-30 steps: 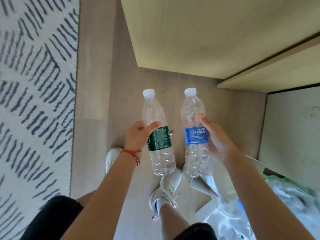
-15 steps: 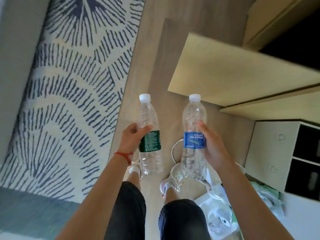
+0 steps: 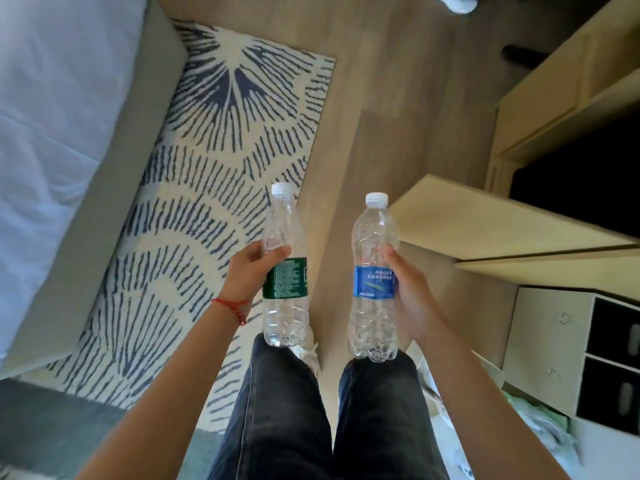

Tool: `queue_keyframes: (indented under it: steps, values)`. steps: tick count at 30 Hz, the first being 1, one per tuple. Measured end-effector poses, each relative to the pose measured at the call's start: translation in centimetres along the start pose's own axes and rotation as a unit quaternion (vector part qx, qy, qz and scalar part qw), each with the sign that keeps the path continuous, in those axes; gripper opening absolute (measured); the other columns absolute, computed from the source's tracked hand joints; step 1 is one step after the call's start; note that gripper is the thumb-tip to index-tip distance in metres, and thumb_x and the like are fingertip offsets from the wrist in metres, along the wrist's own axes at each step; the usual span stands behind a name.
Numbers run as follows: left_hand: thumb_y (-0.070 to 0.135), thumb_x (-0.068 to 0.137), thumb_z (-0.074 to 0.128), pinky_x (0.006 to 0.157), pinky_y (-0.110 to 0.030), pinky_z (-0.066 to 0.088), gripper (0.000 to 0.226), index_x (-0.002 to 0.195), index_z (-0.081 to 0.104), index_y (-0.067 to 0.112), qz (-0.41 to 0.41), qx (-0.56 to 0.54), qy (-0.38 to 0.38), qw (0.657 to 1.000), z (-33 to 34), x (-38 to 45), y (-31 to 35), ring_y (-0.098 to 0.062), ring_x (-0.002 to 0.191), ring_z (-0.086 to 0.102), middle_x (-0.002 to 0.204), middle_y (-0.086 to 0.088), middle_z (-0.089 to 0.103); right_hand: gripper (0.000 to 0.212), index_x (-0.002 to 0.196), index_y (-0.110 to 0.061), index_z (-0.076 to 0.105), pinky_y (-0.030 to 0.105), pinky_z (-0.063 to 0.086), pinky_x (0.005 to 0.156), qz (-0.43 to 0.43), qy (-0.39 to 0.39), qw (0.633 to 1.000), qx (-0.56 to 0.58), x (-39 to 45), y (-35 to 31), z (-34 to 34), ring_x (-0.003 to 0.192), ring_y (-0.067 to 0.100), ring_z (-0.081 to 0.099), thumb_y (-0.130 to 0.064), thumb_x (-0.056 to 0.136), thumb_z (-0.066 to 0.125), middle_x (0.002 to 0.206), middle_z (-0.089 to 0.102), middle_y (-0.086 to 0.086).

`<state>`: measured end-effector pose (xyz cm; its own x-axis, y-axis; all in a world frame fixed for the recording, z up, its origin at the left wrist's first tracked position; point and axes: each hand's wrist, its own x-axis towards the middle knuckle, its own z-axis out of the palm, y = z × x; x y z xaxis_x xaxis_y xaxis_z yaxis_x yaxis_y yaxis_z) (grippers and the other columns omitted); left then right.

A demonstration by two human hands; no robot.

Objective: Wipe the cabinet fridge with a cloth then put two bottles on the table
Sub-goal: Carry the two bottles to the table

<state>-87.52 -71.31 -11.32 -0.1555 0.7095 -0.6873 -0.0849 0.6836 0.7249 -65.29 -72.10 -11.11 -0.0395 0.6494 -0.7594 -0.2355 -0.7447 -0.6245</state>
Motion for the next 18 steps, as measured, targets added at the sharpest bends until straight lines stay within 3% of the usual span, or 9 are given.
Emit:
queue_keyframes:
  steps: [2,5,10,15,18]
  values:
    - [0.016,0.08,0.065,0.067,-0.027,0.048,0.008,0.088,0.062,0.013,0.001,0.0,-0.003,1.0,-1.1,0.5,1.6,-0.017,0.074,0.061,0.081,-0.004,0.064,0.068,0.101,-0.018,0.066,0.04,0.051,0.086,-0.006,-0.011,1.0,0.015,0.5,-1.2,1.5,0.091,0.023,0.066,-0.062,0.05,0.076,0.1,0.07,0.008]
    - [0.018,0.081,0.065,0.066,-0.027,0.047,0.014,0.092,0.062,0.01,0.001,-0.009,0.004,1.0,-2.2,1.5,3.9,-0.017,0.074,0.061,0.081,-0.004,0.063,0.054,0.108,-0.014,0.063,0.038,0.051,0.084,-0.005,-0.014,0.999,0.041,1.8,-3.4,3.4,0.087,0.021,0.066,-0.049,0.067,0.065,0.098,0.069,0.007]
    - [0.018,0.081,0.065,0.071,-0.031,0.05,0.018,0.096,0.062,0.008,-0.006,-0.031,0.024,0.999,-2.9,4.4,7.6,-0.019,0.076,0.062,0.083,-0.006,0.064,0.065,0.118,-0.013,0.059,0.041,0.048,0.092,0.001,-0.01,0.999,0.038,5.2,-8.0,6.0,0.096,0.023,0.064,-0.049,0.065,0.065,0.11,0.066,0.01]
    - [0.018,0.081,0.064,0.067,-0.028,0.049,0.019,0.095,0.06,0.005,-0.015,-0.019,0.029,0.999,-2.6,8.4,12.9,-0.019,0.073,0.061,0.081,-0.007,0.063,0.062,0.118,-0.012,0.058,0.042,0.046,0.096,-0.002,0.005,0.997,0.073,9.2,-14.0,7.4,0.101,0.024,0.062,-0.046,0.067,0.063,0.115,0.063,0.012]
    - [0.017,0.082,0.064,0.065,-0.028,0.049,0.013,0.09,0.06,0.008,-0.007,-0.024,0.03,0.999,-2.2,10.8,16.8,-0.018,0.071,0.061,0.08,-0.005,0.063,0.052,0.121,-0.013,0.056,0.04,0.045,0.098,-0.003,0.009,0.996,0.089,11.1,-17.8,8.0,0.102,0.02,0.061,-0.042,0.078,0.058,0.112,0.064,0.007]
